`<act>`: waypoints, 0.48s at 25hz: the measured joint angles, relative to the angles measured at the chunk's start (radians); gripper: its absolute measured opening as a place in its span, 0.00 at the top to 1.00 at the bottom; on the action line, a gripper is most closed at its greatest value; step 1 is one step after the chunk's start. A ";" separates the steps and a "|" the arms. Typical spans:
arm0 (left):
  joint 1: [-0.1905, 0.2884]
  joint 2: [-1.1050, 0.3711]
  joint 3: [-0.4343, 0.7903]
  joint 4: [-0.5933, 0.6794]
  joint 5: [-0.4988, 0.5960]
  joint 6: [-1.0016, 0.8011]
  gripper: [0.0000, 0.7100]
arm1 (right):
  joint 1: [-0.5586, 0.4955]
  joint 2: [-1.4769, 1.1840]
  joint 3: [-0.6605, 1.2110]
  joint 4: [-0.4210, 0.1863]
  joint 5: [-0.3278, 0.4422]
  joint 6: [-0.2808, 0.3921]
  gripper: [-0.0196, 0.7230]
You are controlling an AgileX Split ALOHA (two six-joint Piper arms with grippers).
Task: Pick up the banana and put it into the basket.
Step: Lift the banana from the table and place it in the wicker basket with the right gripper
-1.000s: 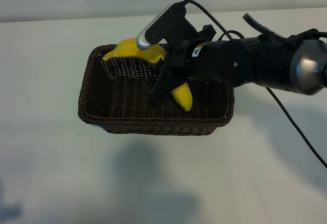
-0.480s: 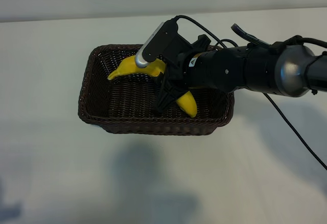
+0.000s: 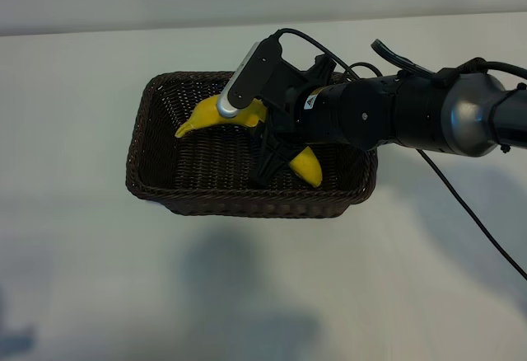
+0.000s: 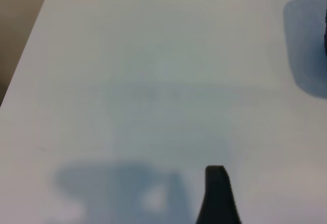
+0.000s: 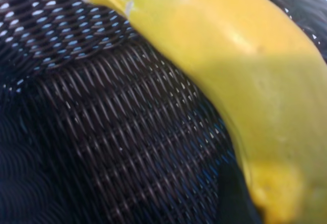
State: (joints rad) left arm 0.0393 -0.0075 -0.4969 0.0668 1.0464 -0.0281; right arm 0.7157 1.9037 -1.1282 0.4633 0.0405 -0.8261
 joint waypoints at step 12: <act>0.000 0.000 0.000 0.000 0.000 0.000 0.24 | 0.000 0.022 -0.002 -0.001 0.011 -0.001 0.39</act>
State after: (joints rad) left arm 0.0393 -0.0075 -0.4969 0.0668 1.0464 -0.0281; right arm 0.7157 1.9261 -1.1303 0.4622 0.0514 -0.8270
